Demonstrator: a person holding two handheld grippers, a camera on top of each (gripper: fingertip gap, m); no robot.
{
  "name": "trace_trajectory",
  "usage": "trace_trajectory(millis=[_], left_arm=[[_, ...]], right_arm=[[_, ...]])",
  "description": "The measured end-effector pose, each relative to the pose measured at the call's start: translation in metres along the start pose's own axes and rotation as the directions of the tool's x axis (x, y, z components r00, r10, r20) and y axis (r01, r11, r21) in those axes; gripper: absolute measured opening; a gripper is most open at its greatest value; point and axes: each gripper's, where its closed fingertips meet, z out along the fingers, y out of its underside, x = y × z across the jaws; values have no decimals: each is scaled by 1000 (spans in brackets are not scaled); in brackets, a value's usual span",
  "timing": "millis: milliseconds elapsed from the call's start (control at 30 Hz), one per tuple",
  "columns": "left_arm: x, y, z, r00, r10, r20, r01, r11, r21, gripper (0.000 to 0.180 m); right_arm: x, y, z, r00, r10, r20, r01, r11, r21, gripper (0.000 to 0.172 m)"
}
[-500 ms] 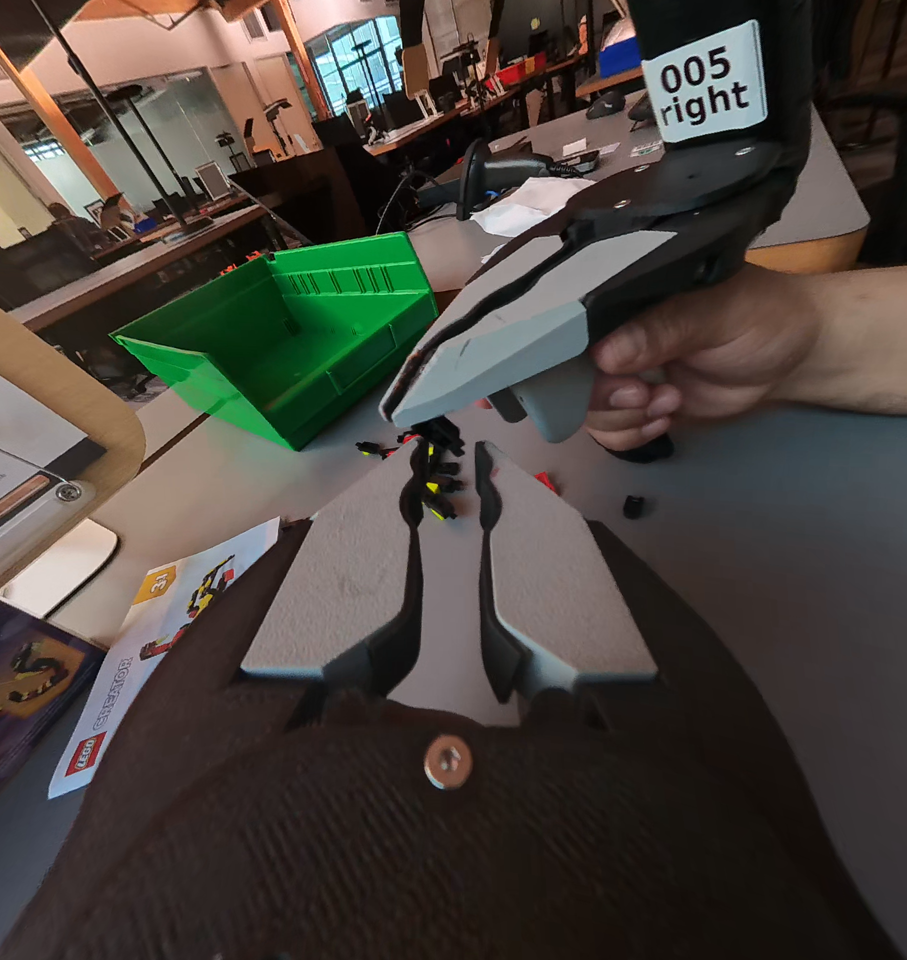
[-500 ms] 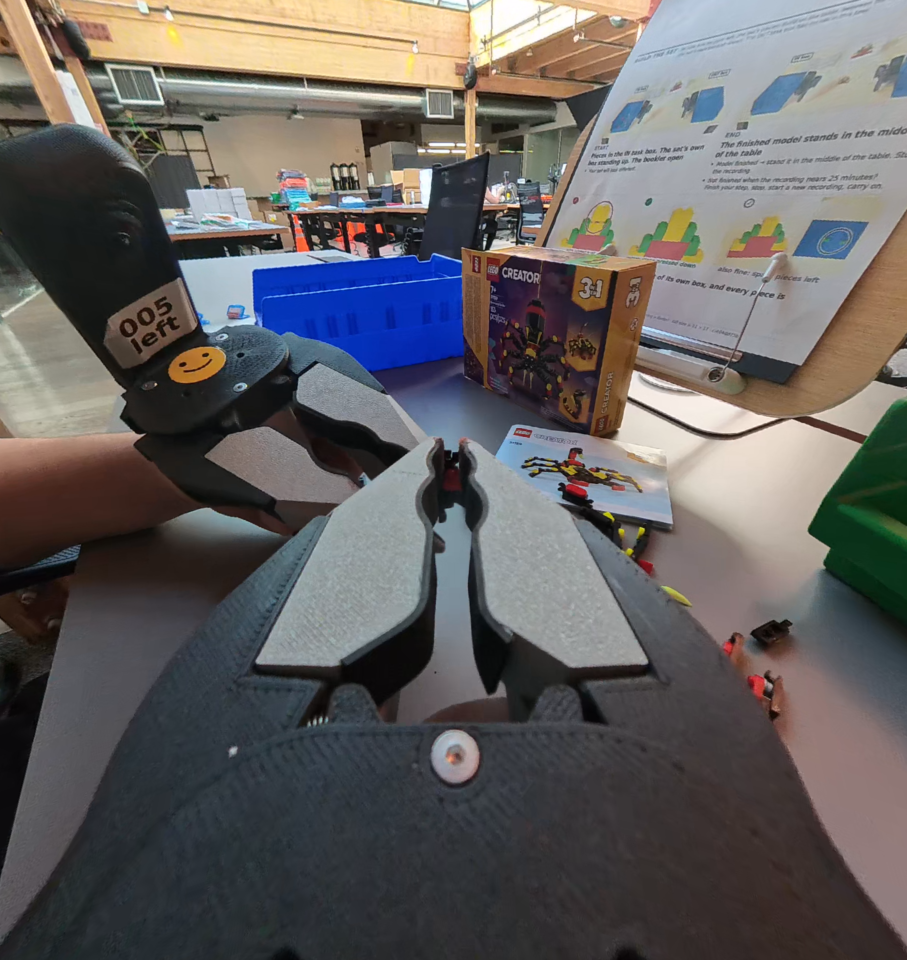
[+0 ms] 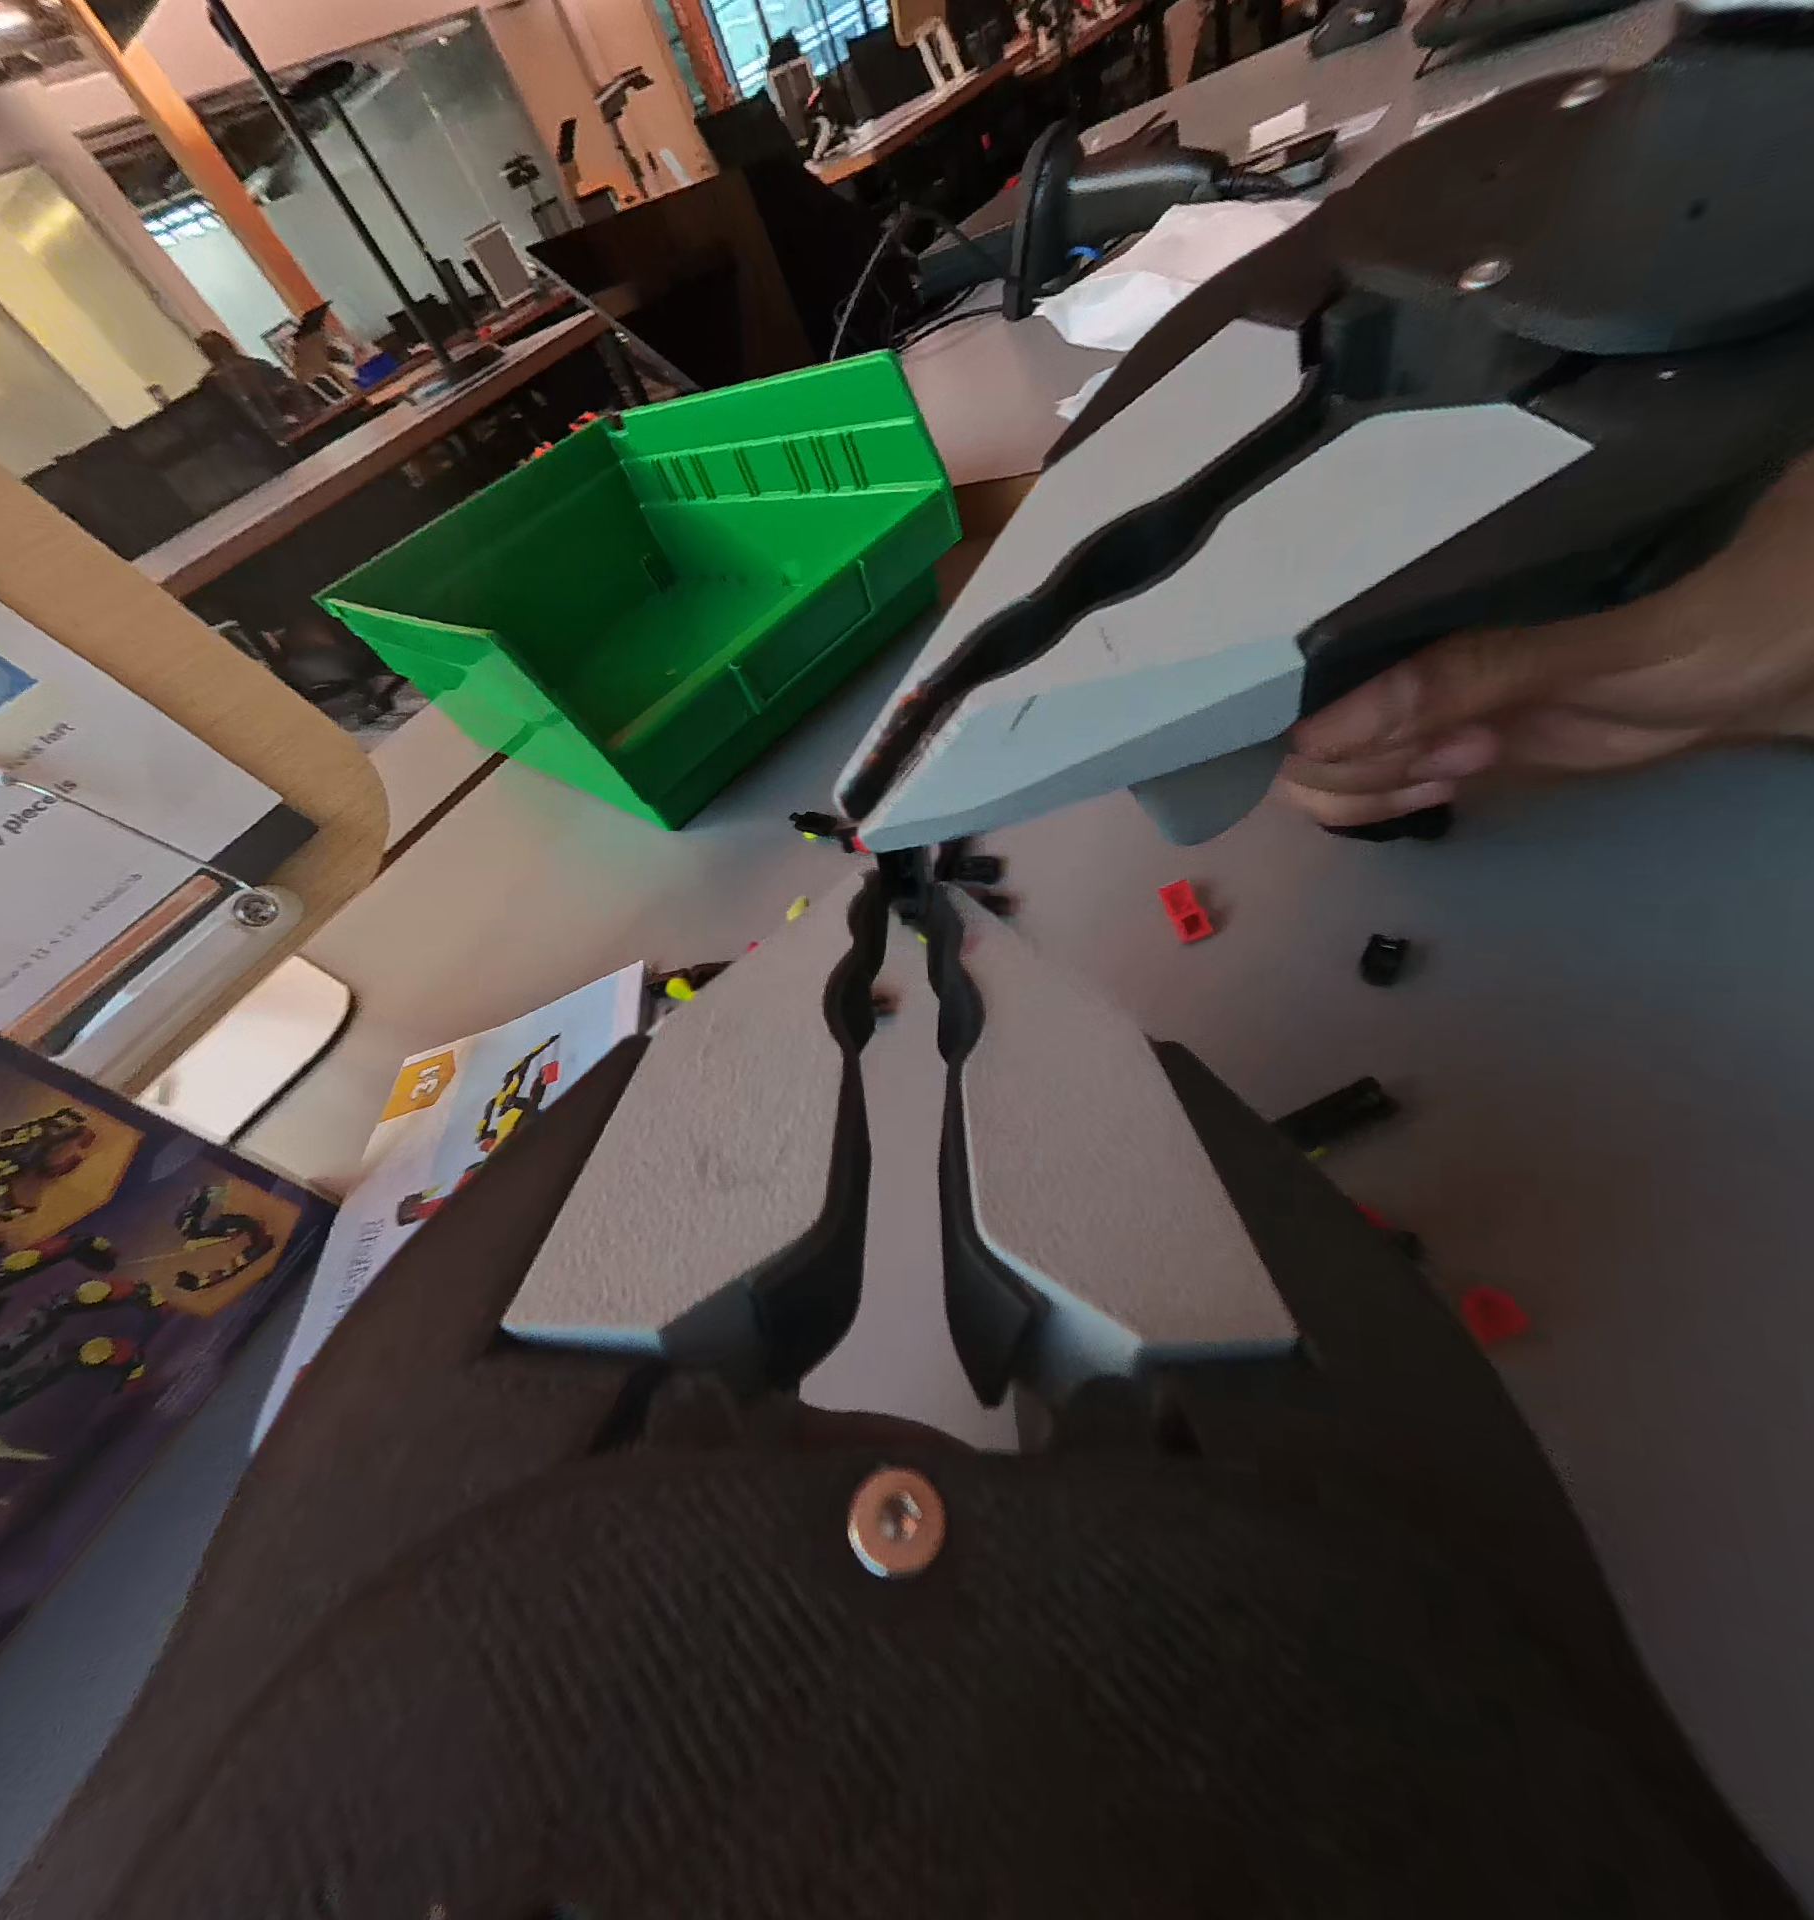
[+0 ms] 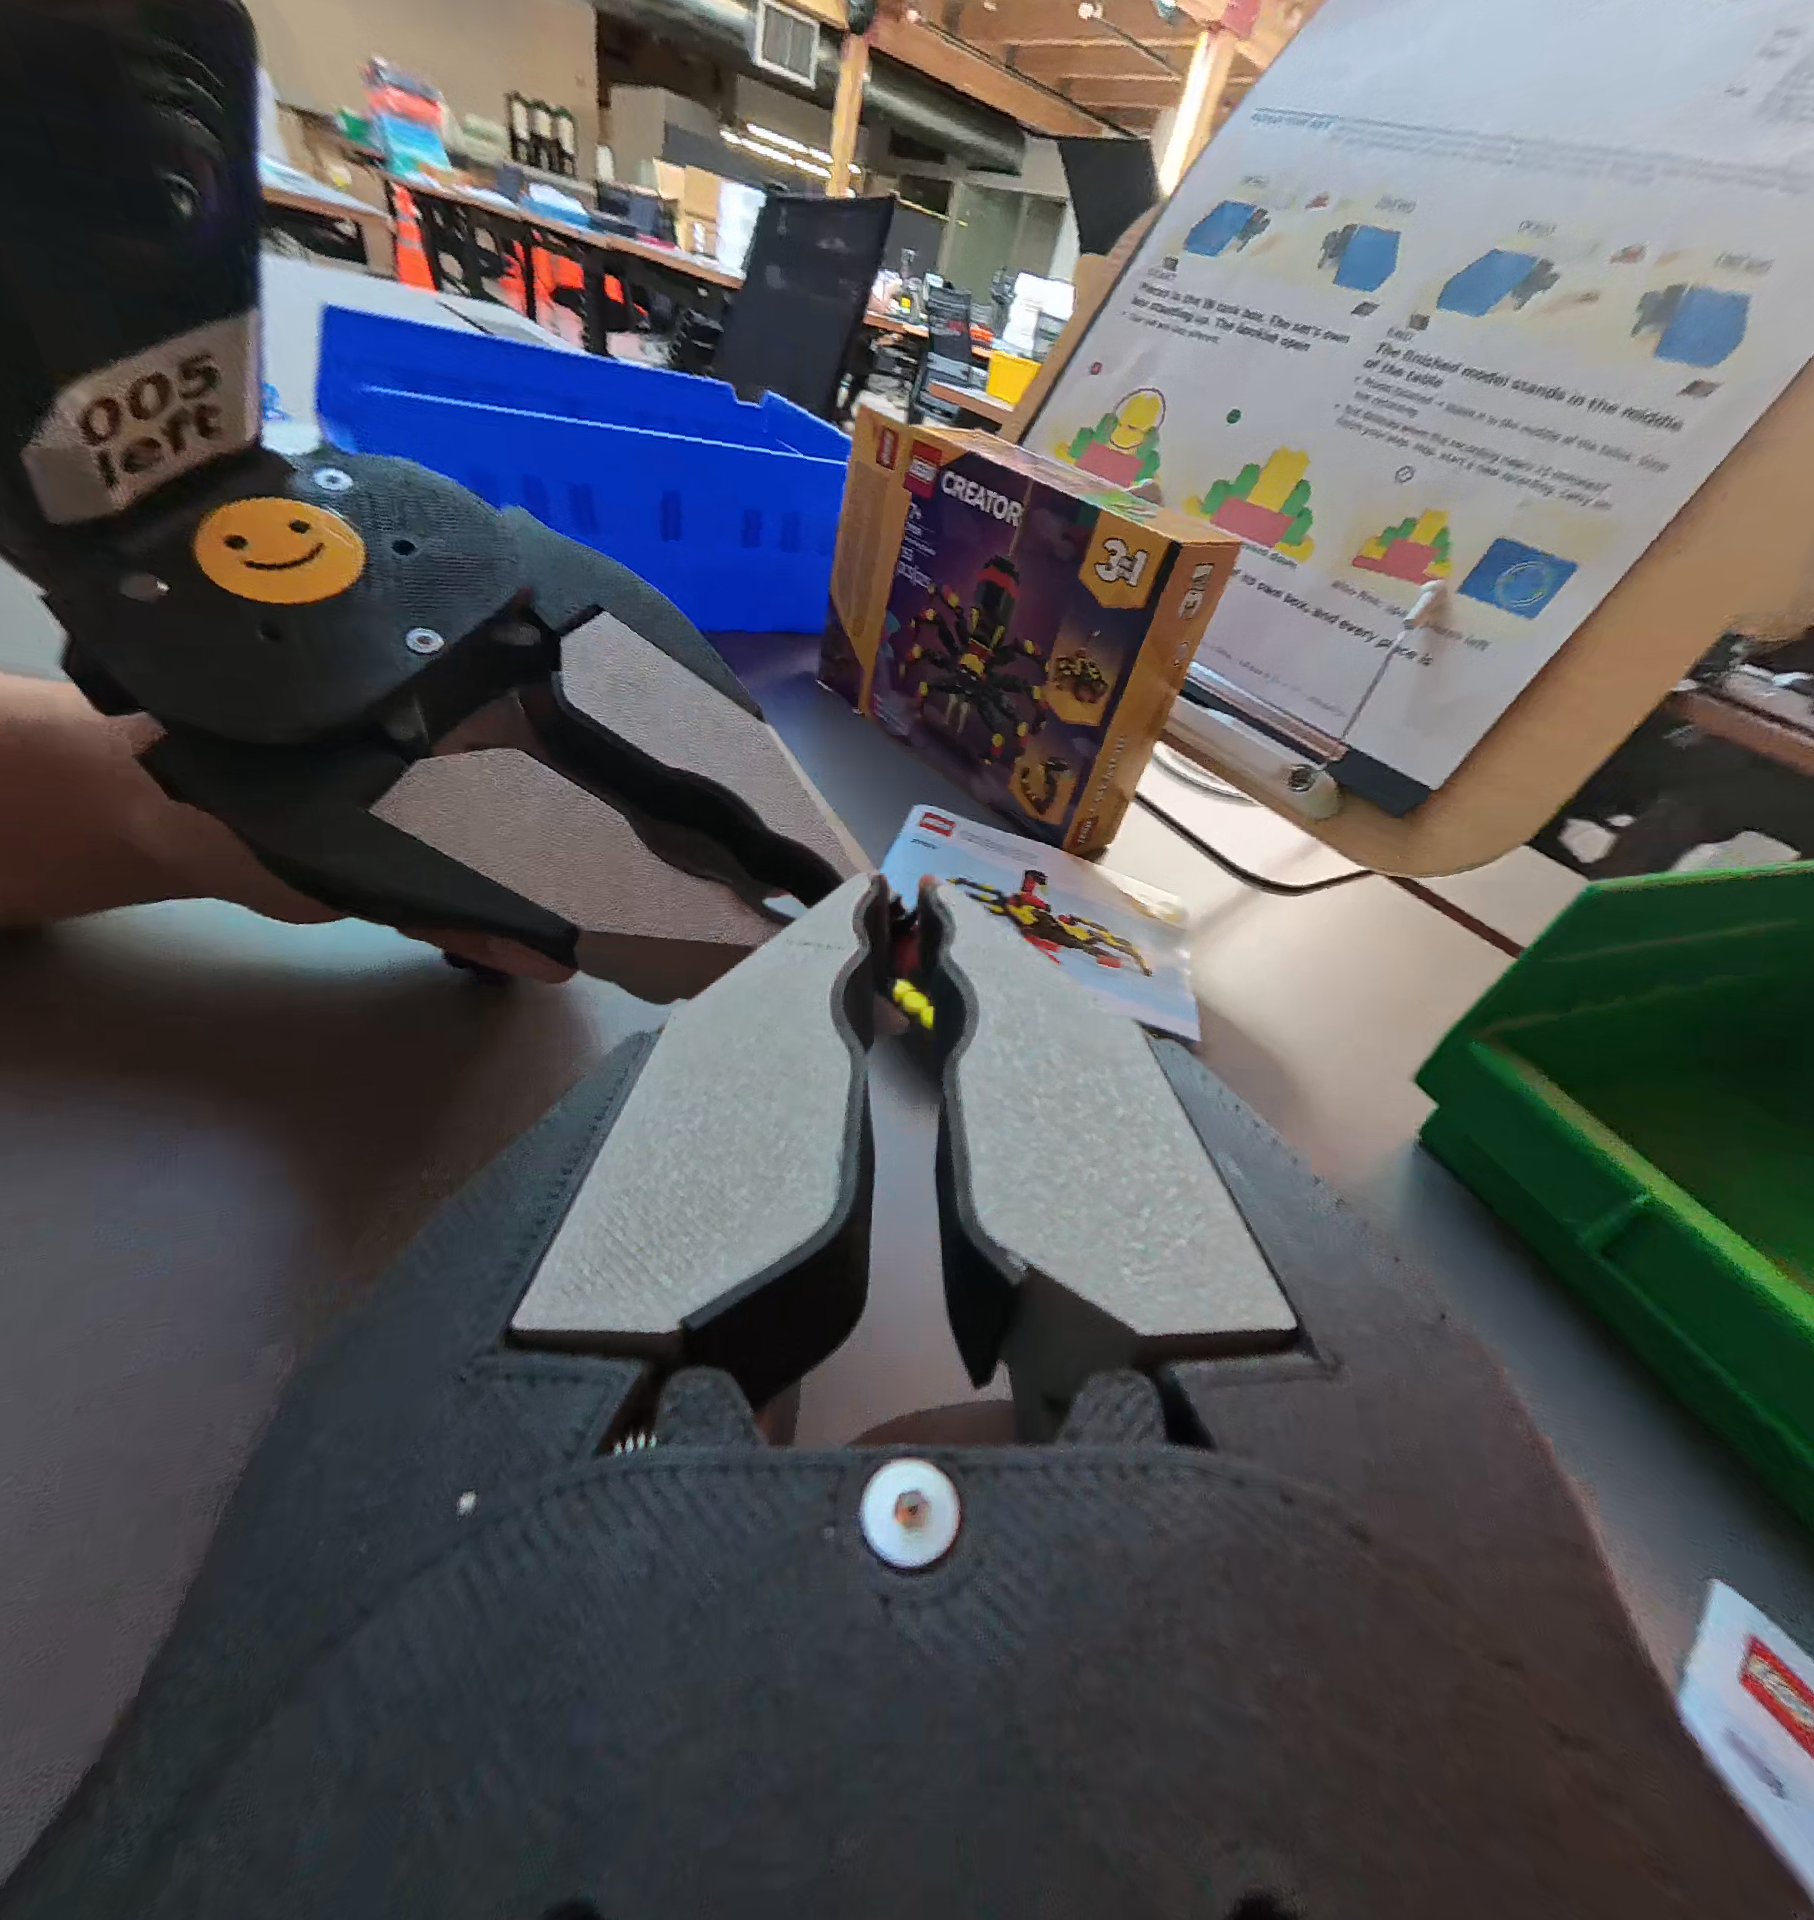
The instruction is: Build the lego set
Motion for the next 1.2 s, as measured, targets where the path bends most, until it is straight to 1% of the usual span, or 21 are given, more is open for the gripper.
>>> trace_trajectory(millis=[33, 100, 133, 200, 233, 300, 333, 400, 433, 467, 500, 567, 633, 733, 800, 867, 933, 1067, 1133, 1167, 1200], left_arm=[[-2, 0, 1, 1000, 11, 24, -11, 1000, -3, 5], [-5, -6, 1, 998, 18, 62, -20, 999, 27, 5], [-5, -13, -1, 997, 18, 74, -22, 998, 56, 4], [-4, -28, -7, 997, 7, 76, -17, 992, 127, 4], [-1, -34, -10, 998, 1, 57, -10, 986, 167, 4], [3, -47, -16, 1000, -22, 15, 18, 969, 245, 3], [6, -53, -21, 999, -41, -24, 47, 955, 293, 3], [9, -69, -33, 995, -57, -78, 83, 920, 383, 3], [9, -76, -39, 996, -43, -73, 69, 909, 411, 3], [10, -83, -44, 998, -26, -57, 48, 899, 436, 3], [12, -91, -50, 999, -14, -50, 36, 886, 463, 3], [17, -108, -64, 998, -7, -64, 41, 846, 532, 4], [23, -118, -76, 990, -49, -129, 116, 801, 587, 3], [28, -124, -86, 979, -85, -184, 183, 757, 627, 2], [28, -126, -89, 983, -72, -168, 163, 763, 625, 2], [28, -127, -92, 989, -54, -135, 127, 775, 619, 2], [28, -129, -95, 995, -32, -99, 85, 795, 601, 2], [38, -140, -103, 995, -3, -99, 61, 809, 585, 2], [42, -143, -103, 997, 10, -81, 38, 822, 568, 2], [42, -144, -101, 999, 36, -32, -12, 835, 551, 2], [38, -142, -98, 995, 77, 56, -95, 853, 513, 2]], right_arm=[[2, 0, 0, 1000, -4, -20, 4, 1000, -4, 2], [3, -7, -2, 996, 93, 5, -93, 995, 39, 2], [4, -13, -4, 976, 210, 63, -215, 973, 79, 2], [6, -26, -12, 861, 452, 233, -489, 862, 134, 2], [5, -32, -16, 787, 526, 322, -589, 796, 140, 0], [3, -41, -23, 665, 600, 445, -713, 688, 137, 2], [1, -49, -27, 604, 614, 509, -760, 635, 136, 1], [-5, -64, -34, 425, 637, 644, -871, 482, 98, 1], [-7, -72, -37, 340, 635, 694, -910, 409, 71, 0], [-10, -80, -40, 284, 620, 731, -931, 361, 56, 1], [-14, -90, -44, 255, 597, 760, -939, 339, 49, 2], [-25, -110, -52, 231, 562, 794, -943, 330, 41, 2], [-36, -123, -59, 214, 535, 817, -944, 327, 33, 1], [-45, -133, -62, 155, 526, 836, -963, 269, 10, 0], [-47, -135, -62, 195, 531, 825, -956, 291, 39, 1], [-51, -137, -61, 267, 545, 795, -931, 359, 67, 1], [-54, -140, -62, 389, 543, 744, -875, 471, 114, 2], [-66, -149, -73, 642, 437, 630, -664, 728, 172, 2], [-61, -152, -79, 765, 374, 525, -539, 817, 204, 0], [-55, -155, -84, 818, 346, 459, -486, 844, 229, 0], [-50, -159, -90, 855, 322, 406, -443, 862, 248, 0]])
